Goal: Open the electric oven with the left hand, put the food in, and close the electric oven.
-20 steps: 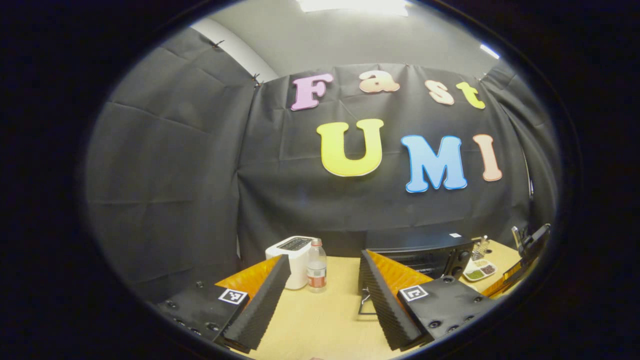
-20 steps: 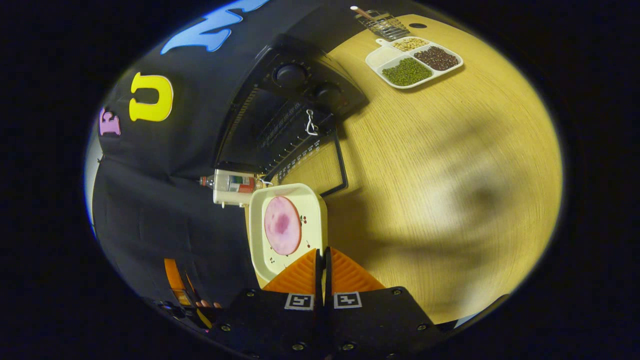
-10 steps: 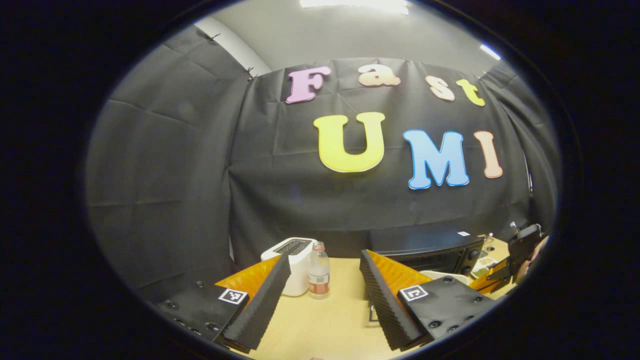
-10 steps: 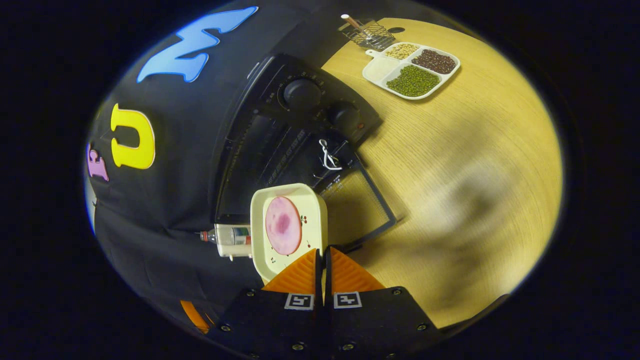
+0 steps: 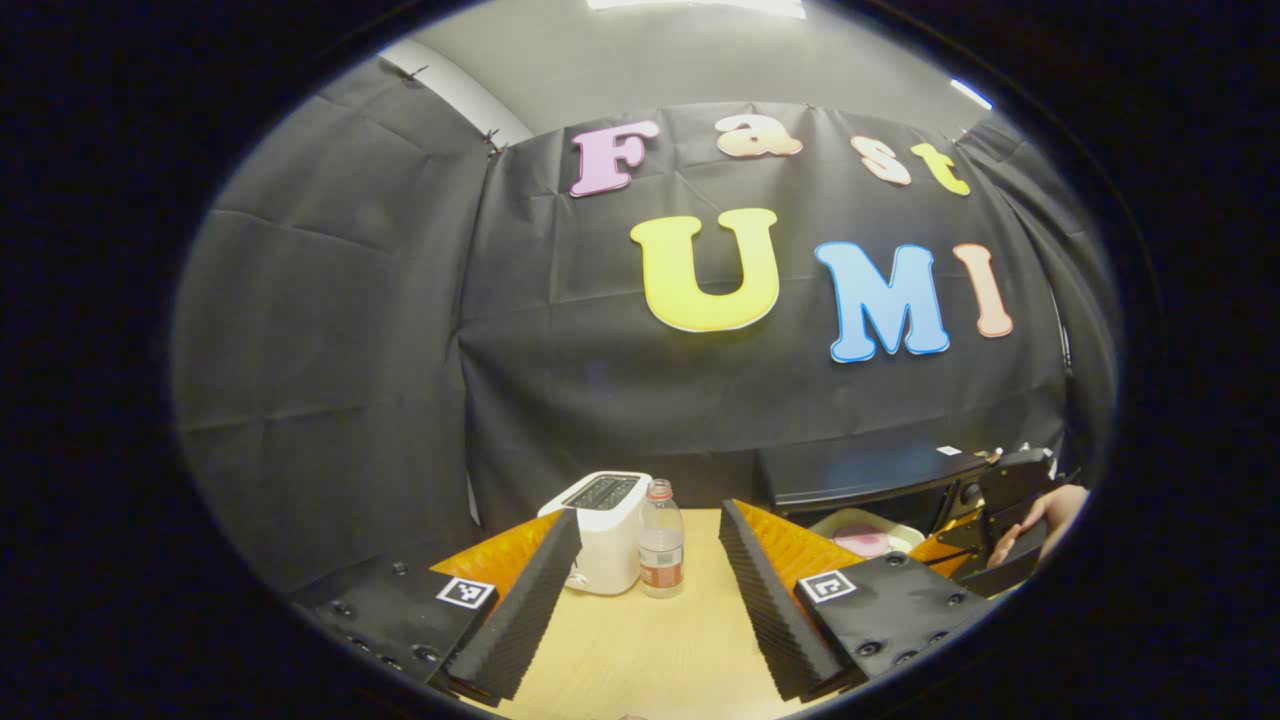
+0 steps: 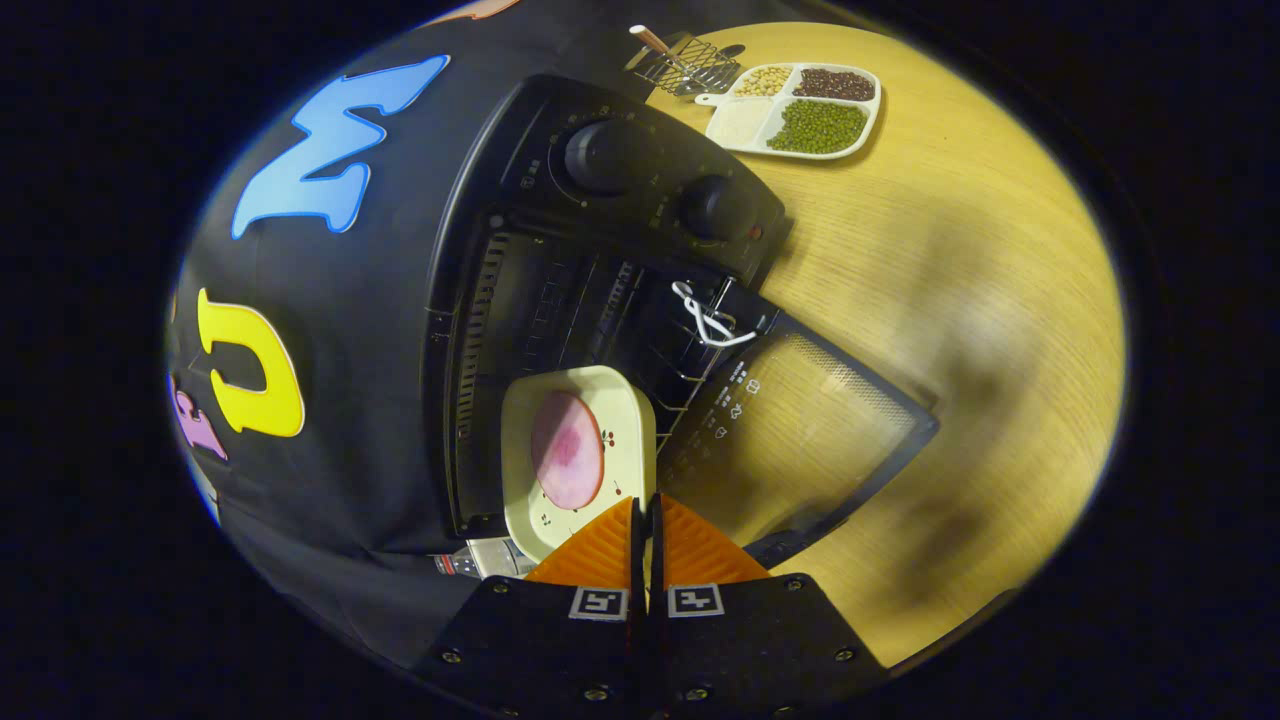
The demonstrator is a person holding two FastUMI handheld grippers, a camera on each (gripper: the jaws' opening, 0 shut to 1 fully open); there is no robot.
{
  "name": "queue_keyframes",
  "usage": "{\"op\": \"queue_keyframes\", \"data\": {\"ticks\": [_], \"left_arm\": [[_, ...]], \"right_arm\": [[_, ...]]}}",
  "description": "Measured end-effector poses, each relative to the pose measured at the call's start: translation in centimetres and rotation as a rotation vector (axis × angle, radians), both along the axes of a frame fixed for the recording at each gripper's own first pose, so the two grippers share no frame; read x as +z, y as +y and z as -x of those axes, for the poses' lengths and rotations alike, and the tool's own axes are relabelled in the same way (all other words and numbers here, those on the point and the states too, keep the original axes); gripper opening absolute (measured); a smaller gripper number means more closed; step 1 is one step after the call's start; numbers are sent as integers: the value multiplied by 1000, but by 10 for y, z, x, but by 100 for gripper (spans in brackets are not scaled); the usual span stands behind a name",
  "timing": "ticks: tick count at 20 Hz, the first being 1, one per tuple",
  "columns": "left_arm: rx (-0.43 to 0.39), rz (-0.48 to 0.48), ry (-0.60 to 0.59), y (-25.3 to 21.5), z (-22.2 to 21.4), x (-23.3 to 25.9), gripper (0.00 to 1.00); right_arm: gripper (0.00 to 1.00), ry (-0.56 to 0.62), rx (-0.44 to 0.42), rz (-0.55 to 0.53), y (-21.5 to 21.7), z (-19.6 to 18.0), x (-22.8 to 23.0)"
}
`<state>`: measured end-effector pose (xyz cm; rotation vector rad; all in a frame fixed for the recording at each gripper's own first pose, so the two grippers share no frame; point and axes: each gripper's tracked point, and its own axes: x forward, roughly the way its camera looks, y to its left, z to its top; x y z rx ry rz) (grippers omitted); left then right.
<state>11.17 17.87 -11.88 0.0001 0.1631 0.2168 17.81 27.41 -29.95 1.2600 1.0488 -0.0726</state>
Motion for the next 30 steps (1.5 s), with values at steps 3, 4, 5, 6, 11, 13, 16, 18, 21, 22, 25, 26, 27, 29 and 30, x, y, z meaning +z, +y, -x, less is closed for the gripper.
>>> {"op": "queue_keyframes", "data": {"ticks": [3,4,5,6,11,13,16,18,21,22,25,26,27,29,30], "left_arm": [[3,-14,11,4,2,1,95],[7,-18,14,6,1,1,97],[10,-20,17,8,1,2,99],[12,-23,17,9,4,2,90],[44,-21,28,19,11,-1,95],[43,-22,33,20,12,-1,95],[52,-25,30,25,15,-2,95],[55,-14,33,23,15,-4,95],[36,-14,30,13,16,-2,99],[24,-18,28,7,15,-1,99],[-2,-20,15,-7,14,3,99],[-7,-10,8,-13,14,4,95],[-13,3,4,-20,13,4,97],[-38,32,5,-36,13,0,99],[-57,48,7,-47,13,-1,99]], "right_arm": [[1,3,-87,-20,5,-18,-4],[1,-9,-119,-5,2,-26,-6],[1,-24,-143,7,-1,-33,-7],[1,-34,-167,20,-4,-41,-8],[1,-26,-266,58,-17,-65,-15],[1,-36,-286,75,-18,-70,-15],[4,-34,-275,30,-10,-70,-13],[11,-47,-256,5,-10,-69,-8],[36,-115,-235,-43,2,-66,10],[51,-107,-216,-33,3,-61,10],[97,-128,-159,-23,-1,-43,20],[97,-138,-134,-15,-4,-37,24],[97,-153,-109,-5,-8,-31,29],[97,-184,-57,22,-18,-18,39],[97,-210,-39,36,-24,-12,44]]}}
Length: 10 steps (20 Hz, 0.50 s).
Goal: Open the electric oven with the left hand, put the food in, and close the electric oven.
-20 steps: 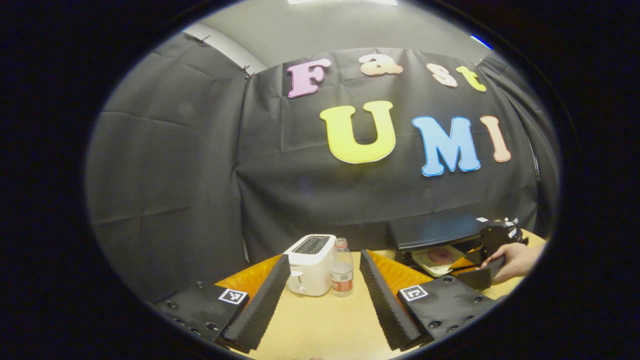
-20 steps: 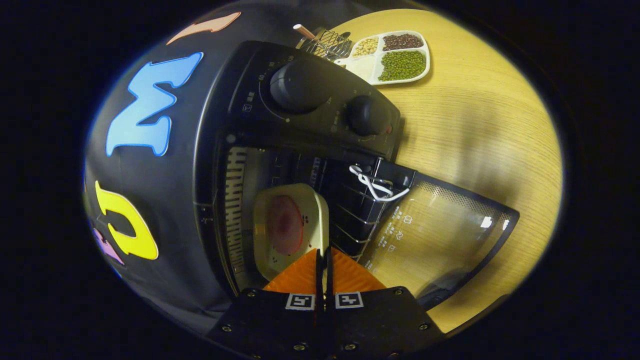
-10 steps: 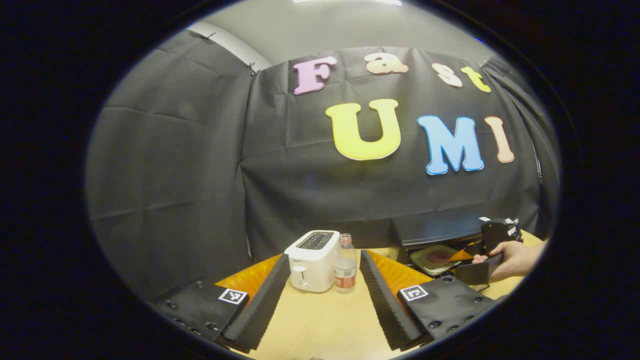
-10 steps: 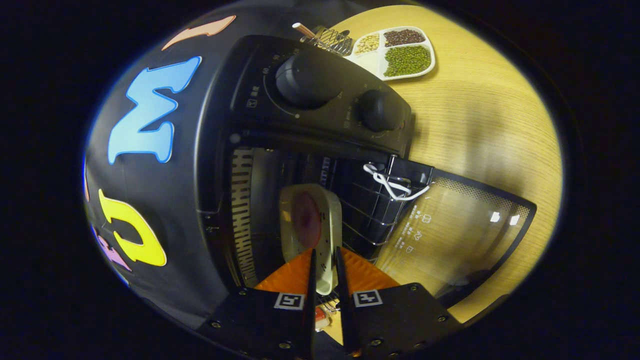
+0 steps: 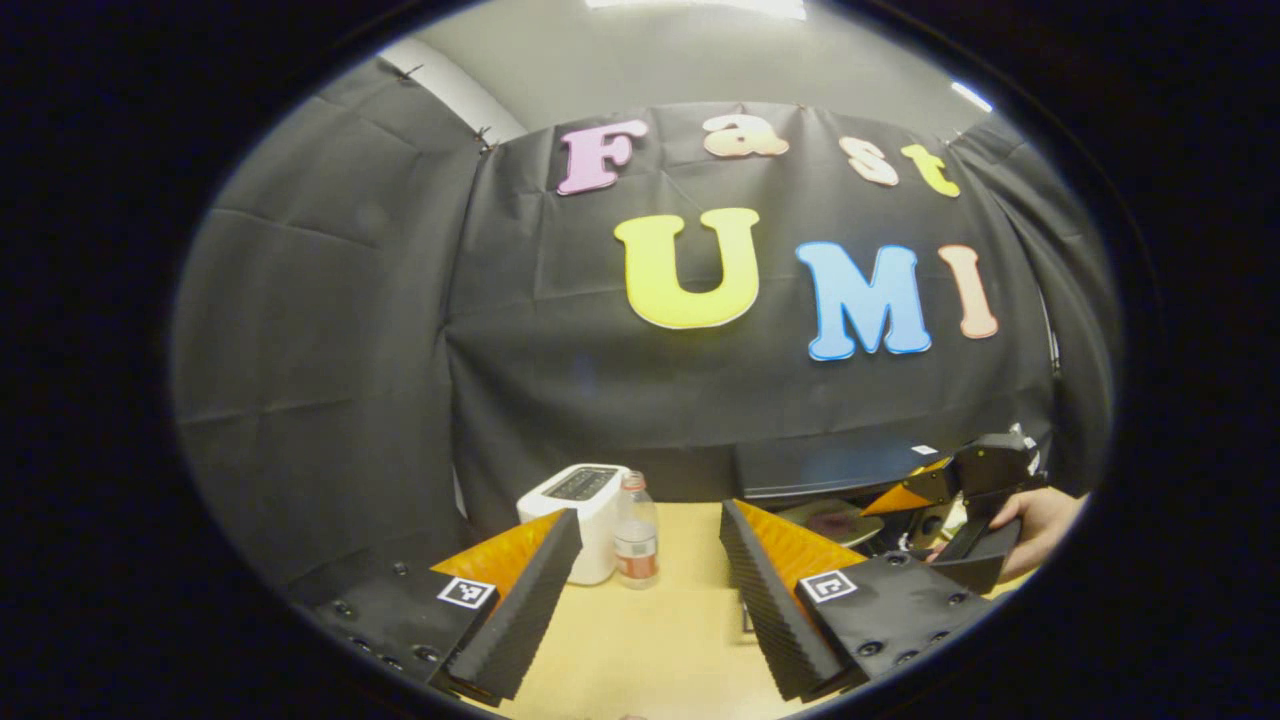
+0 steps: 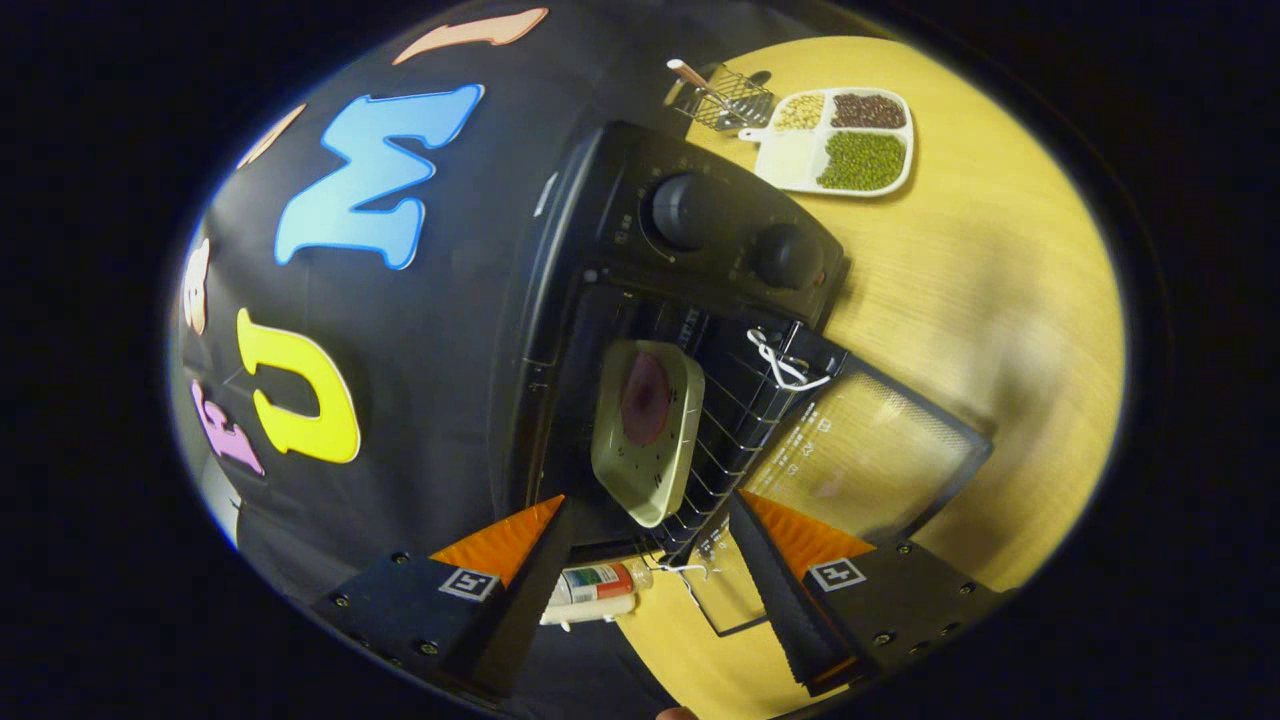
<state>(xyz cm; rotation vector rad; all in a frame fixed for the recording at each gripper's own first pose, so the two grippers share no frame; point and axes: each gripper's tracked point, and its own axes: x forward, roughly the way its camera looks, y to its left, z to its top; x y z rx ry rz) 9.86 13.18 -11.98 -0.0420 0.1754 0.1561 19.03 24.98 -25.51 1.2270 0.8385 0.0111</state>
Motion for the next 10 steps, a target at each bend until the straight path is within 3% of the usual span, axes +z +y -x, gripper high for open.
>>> {"op": "queue_keyframes", "data": {"ticks": [7,8,9,10], "left_arm": [[-113,80,65,-63,6,-27,100],[-127,85,80,-72,7,-34,90],[-142,91,95,-79,7,-40,99],[-158,100,110,-89,8,-48,95]], "right_arm": [[97,-196,115,245,-60,33,28],[97,-228,132,282,-68,38,32],[96,-259,151,322,-76,44,36],[96,-290,170,367,-85,48,39]]}}
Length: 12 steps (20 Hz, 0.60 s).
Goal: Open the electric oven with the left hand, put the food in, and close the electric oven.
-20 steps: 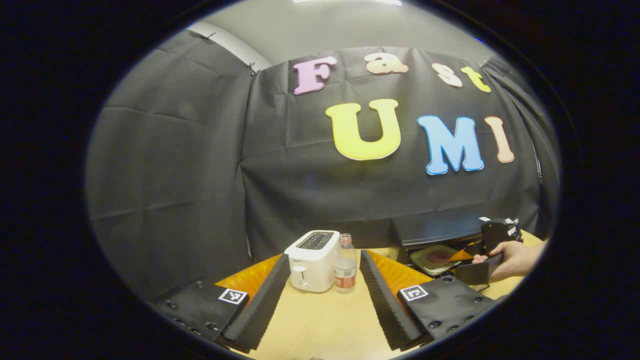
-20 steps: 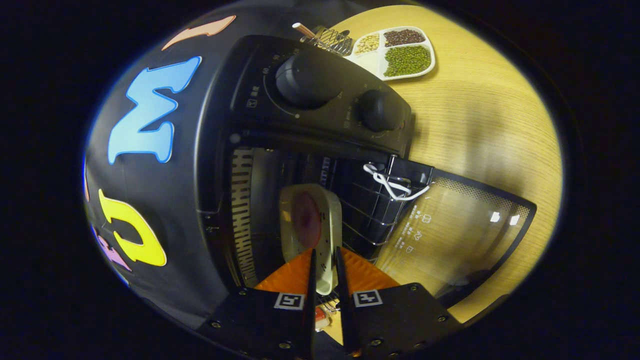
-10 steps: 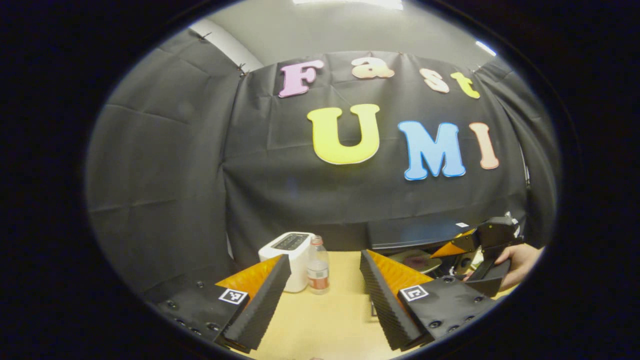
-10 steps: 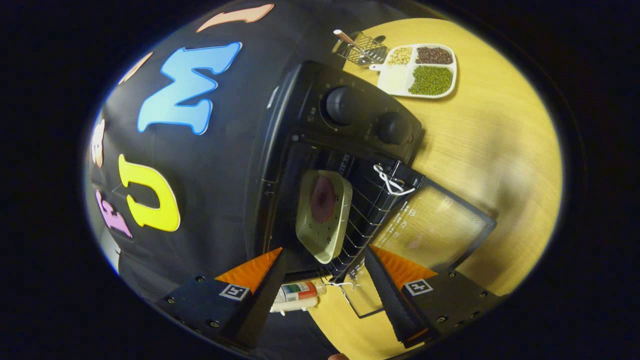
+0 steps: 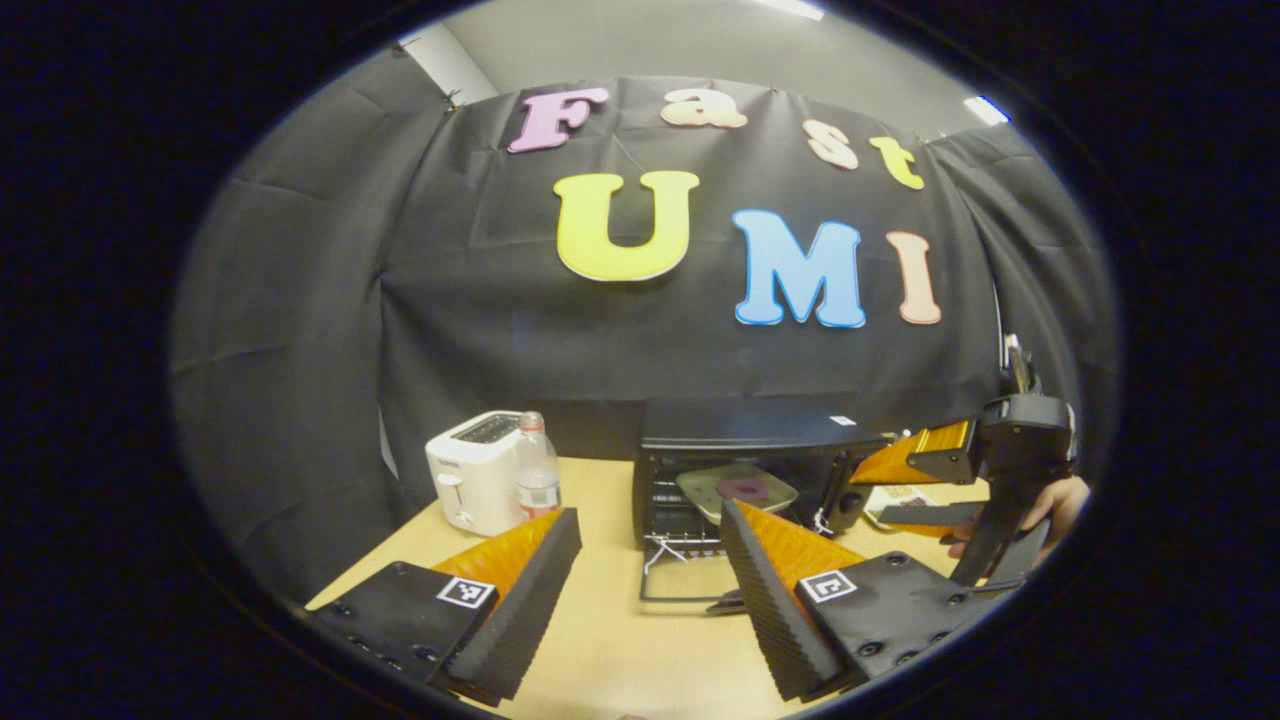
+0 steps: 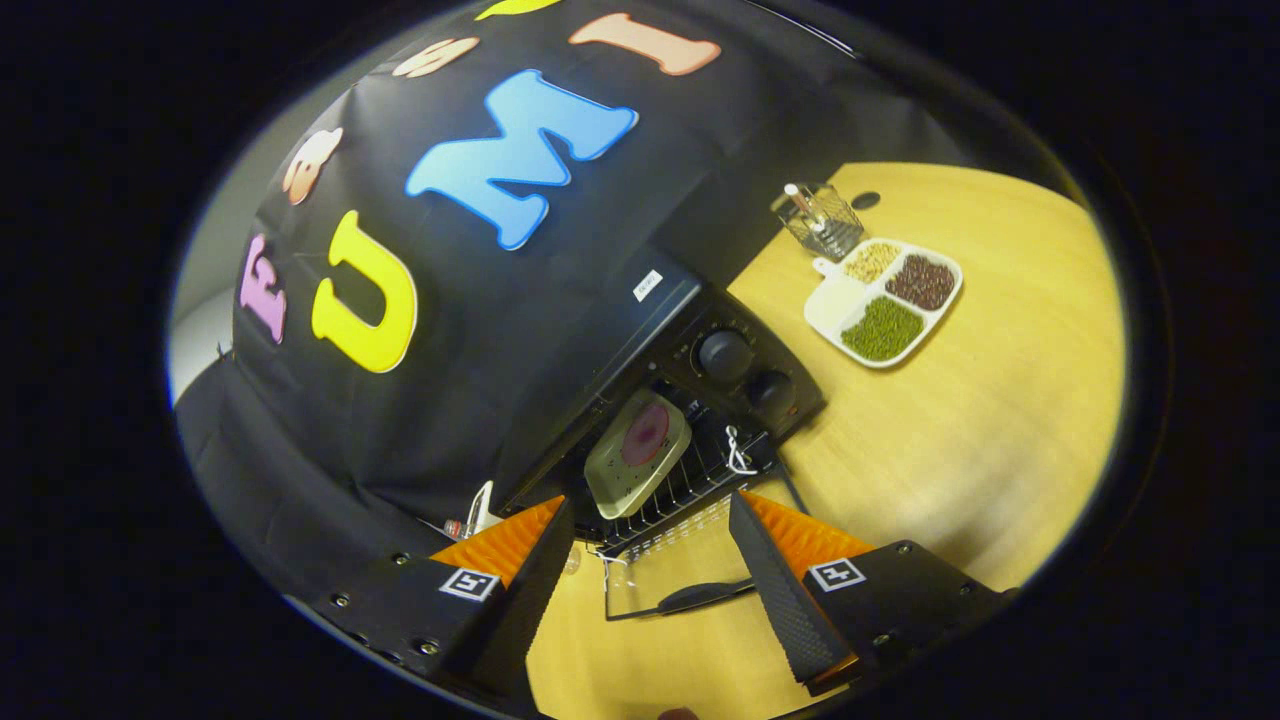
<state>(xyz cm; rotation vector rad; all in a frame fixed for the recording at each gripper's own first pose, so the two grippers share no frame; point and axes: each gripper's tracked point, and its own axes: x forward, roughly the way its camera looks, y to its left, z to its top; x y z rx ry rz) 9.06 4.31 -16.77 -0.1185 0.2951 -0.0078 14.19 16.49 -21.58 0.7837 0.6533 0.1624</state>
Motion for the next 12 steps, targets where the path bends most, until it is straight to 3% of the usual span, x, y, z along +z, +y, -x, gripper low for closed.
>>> {"op": "queue_keyframes", "data": {"ticks": [2,3,7,10,11,12], "left_arm": [[-34,18,44,-19,2,-17,99],[-53,27,70,-28,4,-27,95],[-115,52,142,-59,8,-58,95],[-164,54,242,-84,11,-91,91],[-177,55,274,-89,12,-101,100],[-193,64,303,-97,12,-110,95]], "right_arm": [[97,-55,32,96,-17,11,3],[97,-72,44,135,-26,19,4],[97,-129,57,255,-59,46,9],[98,-159,32,347,-88,59,16],[98,-180,18,380,-98,62,21],[98,-201,2,419,-108,65,26]]}}
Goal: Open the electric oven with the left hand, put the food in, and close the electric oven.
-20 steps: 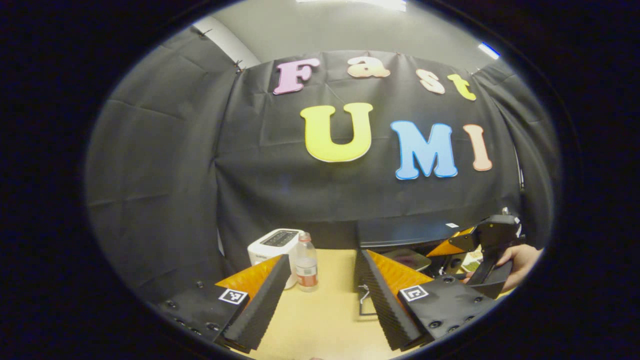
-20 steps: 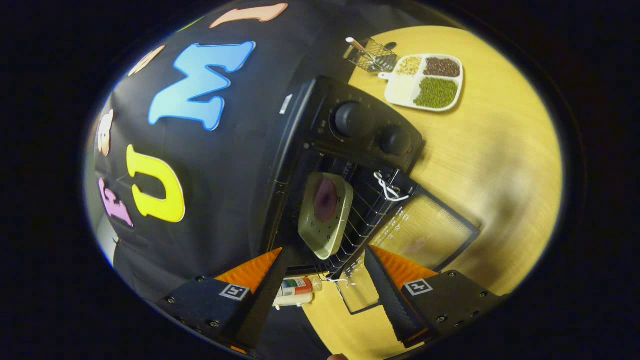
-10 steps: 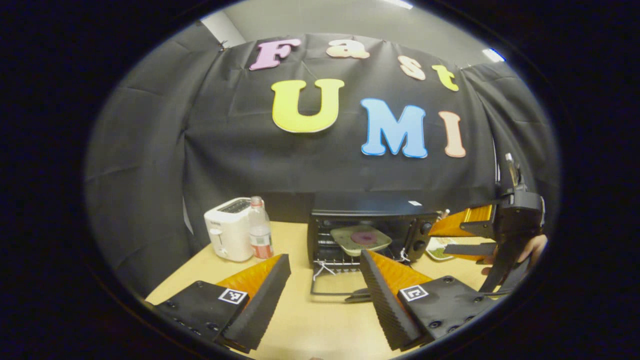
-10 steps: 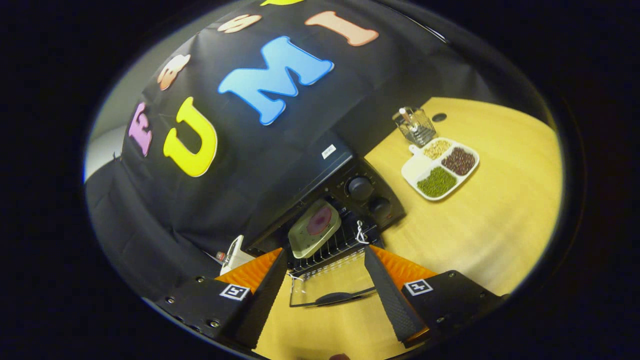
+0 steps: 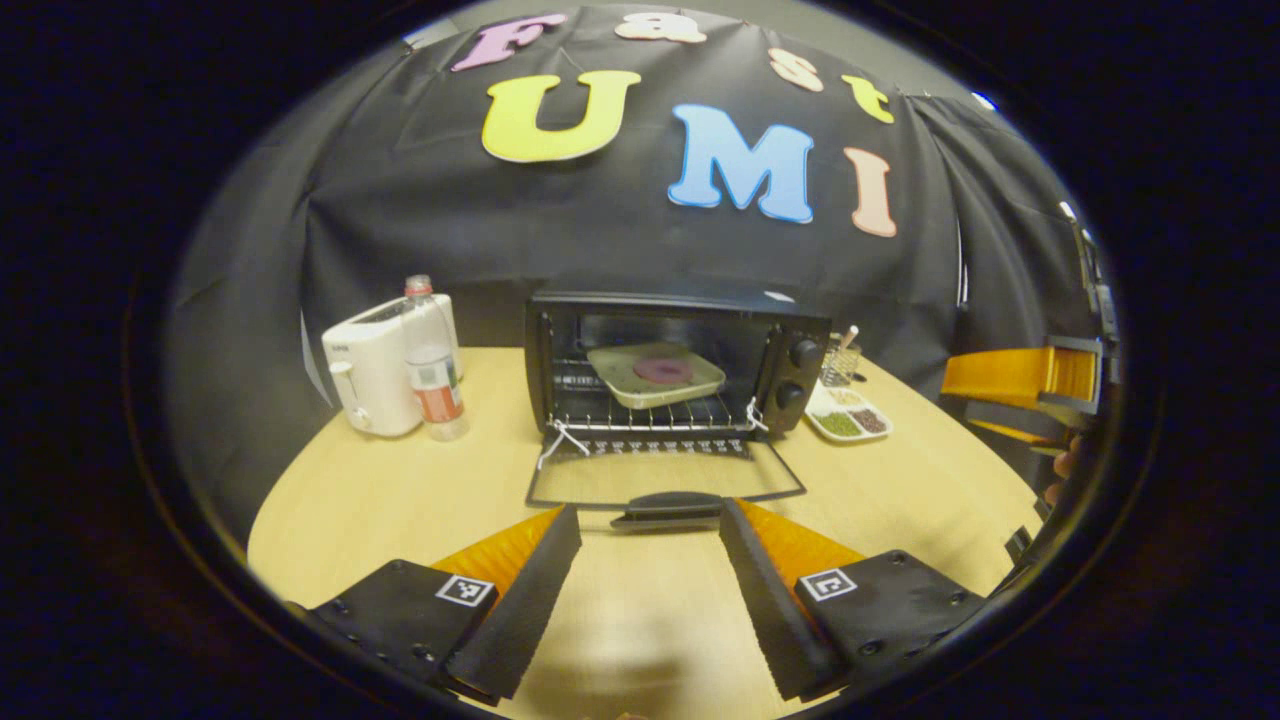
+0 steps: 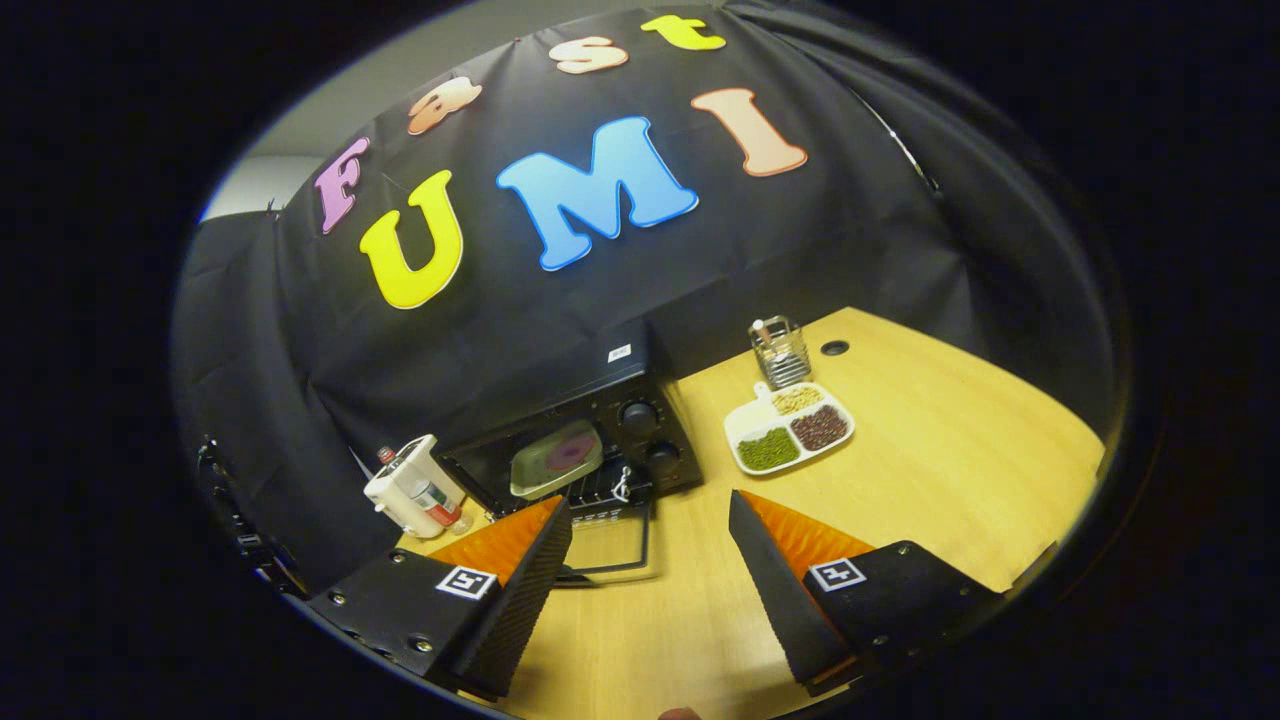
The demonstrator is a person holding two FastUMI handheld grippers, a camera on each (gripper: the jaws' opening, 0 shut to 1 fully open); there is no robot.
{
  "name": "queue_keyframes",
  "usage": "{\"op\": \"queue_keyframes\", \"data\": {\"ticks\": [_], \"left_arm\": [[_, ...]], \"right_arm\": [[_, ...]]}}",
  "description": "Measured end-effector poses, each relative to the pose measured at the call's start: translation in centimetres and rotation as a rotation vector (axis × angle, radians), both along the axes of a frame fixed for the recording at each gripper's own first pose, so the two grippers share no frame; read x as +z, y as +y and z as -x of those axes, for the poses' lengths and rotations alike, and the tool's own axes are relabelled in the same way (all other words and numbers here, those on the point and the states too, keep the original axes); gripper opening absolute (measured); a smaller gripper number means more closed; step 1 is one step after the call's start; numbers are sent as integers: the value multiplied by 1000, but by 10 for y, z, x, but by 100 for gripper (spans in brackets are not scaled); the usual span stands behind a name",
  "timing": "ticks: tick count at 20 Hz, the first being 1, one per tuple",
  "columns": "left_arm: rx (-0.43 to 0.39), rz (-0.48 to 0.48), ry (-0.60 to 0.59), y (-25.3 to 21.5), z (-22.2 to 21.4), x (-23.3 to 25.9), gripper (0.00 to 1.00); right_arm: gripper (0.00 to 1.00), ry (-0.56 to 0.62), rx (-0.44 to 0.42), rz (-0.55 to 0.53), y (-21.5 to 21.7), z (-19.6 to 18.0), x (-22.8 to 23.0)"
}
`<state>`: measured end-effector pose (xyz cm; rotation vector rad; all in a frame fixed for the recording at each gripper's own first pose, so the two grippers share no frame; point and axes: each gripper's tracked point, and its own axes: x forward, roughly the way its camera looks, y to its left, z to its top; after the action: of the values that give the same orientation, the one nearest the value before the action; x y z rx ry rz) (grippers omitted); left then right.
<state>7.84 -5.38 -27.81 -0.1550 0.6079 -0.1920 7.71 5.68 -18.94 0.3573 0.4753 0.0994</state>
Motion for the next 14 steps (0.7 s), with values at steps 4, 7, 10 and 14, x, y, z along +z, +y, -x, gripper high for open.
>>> {"op": "queue_keyframes", "data": {"ticks": [4,7,10,14], "left_arm": [[-52,31,128,-29,2,-41,99],[-73,36,224,-42,4,-67,96],[-93,14,283,-49,-3,-88,94],[-104,-44,317,-52,-18,-108,100]], "right_arm": [[98,-72,-43,154,-36,11,17],[98,-97,-90,228,-60,22,28],[98,-85,-133,274,-79,35,29],[98,-58,-194,338,-106,48,28]]}}
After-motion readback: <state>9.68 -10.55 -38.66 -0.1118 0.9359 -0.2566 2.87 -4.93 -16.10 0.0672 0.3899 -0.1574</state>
